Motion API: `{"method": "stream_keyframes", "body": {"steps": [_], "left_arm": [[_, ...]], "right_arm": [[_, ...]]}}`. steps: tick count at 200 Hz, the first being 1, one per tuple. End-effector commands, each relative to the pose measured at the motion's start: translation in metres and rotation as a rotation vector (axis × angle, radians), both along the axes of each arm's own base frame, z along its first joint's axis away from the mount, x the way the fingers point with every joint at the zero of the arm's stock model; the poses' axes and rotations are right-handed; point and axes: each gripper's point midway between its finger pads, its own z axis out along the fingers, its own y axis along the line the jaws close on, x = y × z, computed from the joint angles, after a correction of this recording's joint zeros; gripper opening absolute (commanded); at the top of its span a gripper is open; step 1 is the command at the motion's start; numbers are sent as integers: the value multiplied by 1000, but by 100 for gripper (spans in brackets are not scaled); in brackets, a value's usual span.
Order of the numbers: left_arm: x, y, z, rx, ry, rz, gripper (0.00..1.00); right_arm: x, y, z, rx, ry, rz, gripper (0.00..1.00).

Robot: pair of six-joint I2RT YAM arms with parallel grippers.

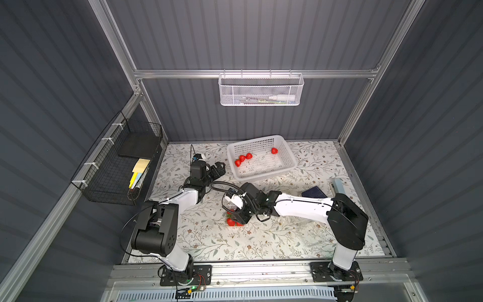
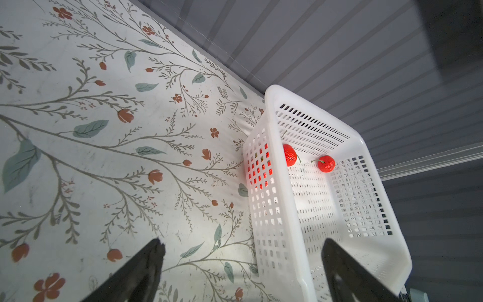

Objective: Pack strawberries into containers
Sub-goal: Place the strawberry in the packing box, then close the packing box at the center of the board.

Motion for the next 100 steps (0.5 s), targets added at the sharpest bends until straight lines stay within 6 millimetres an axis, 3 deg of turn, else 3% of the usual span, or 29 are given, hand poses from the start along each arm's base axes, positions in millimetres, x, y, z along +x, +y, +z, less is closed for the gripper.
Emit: {"method": "stream_keyframes", "body": {"steps": [1,38,50,100], "left_arm": [[-6,5,-7,26,15,-3,96],[-6,6,-6,28,12,0,96],[-5,9,-7,35,18,19,96],[-14,76,-42,9,154,251,97]], "right_arm": [[5,2,8,52,34,-21,19],[-3,31,8,122,133,39,1],[-4,42,7,142,154,56,0],[-17,73,-2,157,184,120,0]]}}
